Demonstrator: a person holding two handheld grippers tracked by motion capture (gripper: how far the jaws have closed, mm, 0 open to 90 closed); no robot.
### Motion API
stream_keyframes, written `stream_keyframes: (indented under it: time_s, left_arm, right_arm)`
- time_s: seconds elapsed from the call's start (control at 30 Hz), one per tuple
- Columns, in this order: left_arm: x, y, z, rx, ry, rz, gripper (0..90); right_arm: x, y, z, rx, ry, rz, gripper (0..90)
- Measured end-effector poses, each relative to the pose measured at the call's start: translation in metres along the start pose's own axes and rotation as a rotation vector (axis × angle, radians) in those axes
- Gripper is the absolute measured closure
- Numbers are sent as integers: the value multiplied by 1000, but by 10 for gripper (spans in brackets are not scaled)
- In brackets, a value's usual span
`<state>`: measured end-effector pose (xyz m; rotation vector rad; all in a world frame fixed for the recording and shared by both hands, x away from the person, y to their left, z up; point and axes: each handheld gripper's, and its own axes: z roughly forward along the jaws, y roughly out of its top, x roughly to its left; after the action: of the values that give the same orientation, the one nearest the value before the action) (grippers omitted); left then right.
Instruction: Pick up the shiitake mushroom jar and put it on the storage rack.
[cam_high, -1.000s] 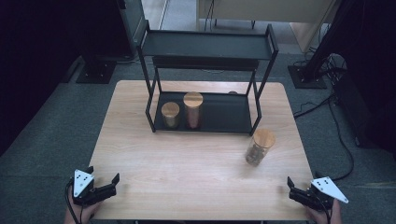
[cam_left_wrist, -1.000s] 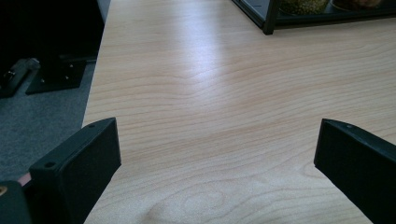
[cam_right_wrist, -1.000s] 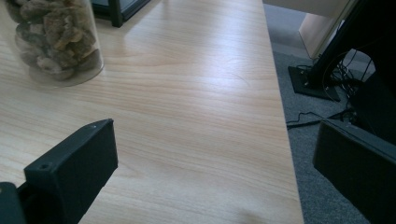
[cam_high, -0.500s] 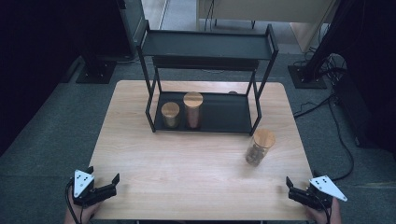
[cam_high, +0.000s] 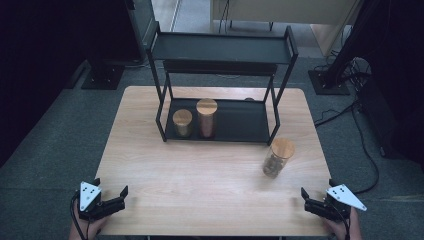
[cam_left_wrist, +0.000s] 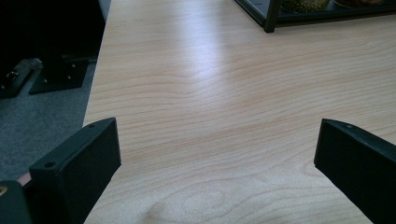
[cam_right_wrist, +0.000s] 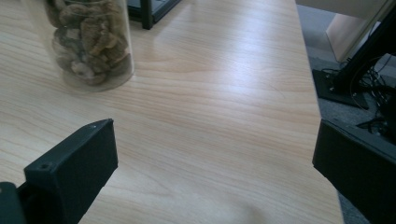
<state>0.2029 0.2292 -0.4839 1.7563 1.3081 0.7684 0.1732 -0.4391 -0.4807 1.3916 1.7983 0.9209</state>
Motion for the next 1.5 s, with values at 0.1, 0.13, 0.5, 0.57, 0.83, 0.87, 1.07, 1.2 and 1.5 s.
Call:
stream_keyframes:
  time_s: [0.1,0.13,0.5,0.57,0.83,0.87,1.07,1.2,1.5]
  left_arm:
    - [0,0,0,3,-2,1,6]
    - [0,0,0,4,-2,2,6]
    - [1,0,0,2,-8,-2,6]
    - [1,0,1,3,-9,0,6]
    - [1,0,1,4,-10,1,6]
    - [1,0,1,4,-10,1,6]
    - [1,0,1,4,-12,1,6]
    - [1,0,1,4,-14,0,6]
    - [1,0,1,4,-15,3,6]
  right_arm:
    - [6,3,4,-1,21,-12,0]
    - [8,4,5,-2,28,-16,0]
    - [27,14,21,5,53,-36,0]
    - [29,16,23,5,55,-34,0]
    - [41,22,32,5,55,-27,0]
    - [42,23,33,5,57,-24,0]
    - [52,29,40,-1,77,-22,0]
    - [58,33,44,-4,84,-22,0]
    - [66,42,53,-14,95,-9,3]
